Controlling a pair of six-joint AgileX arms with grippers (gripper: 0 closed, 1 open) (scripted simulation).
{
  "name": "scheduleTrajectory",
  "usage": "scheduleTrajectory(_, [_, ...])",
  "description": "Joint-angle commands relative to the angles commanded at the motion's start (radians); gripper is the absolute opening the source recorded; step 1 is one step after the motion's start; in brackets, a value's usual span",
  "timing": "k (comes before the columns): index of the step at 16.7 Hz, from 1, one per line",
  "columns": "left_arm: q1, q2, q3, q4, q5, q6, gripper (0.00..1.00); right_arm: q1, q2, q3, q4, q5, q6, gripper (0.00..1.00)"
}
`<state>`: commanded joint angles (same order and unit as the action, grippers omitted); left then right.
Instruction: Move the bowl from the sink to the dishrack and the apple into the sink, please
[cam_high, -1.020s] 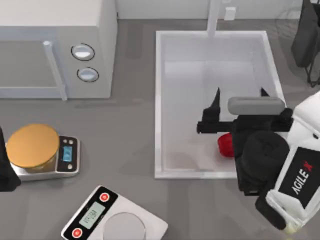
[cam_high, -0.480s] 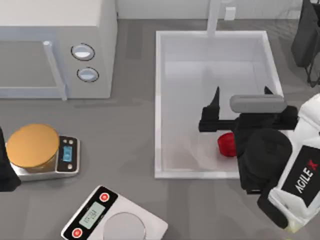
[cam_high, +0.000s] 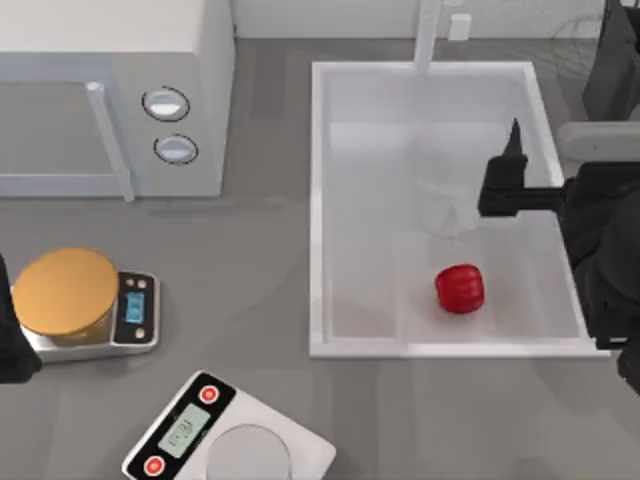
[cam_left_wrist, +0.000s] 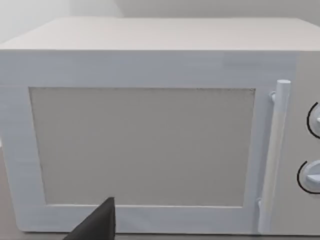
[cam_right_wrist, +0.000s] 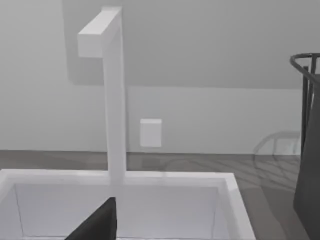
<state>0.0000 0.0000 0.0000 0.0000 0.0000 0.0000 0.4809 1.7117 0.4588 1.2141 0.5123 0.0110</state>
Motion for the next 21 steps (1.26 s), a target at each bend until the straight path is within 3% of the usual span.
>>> scheduleTrajectory(13, [0.000,0.000,0.000,0.000,0.000,0.000,1.00,-0.368,-1.438,-0.353,-0.967,-0.395,-0.008,1.00])
scheduleTrajectory(17, [0.000,0.000,0.000,0.000,0.000,0.000,1.00,-0.455,-1.658,-0.435,-1.162,-0.485,-0.010,1.00])
scheduleTrajectory(21, [0.000,0.000,0.000,0.000,0.000,0.000,1.00,-0.481,-1.712,-0.459,-1.214,-0.512,-0.011,1.00])
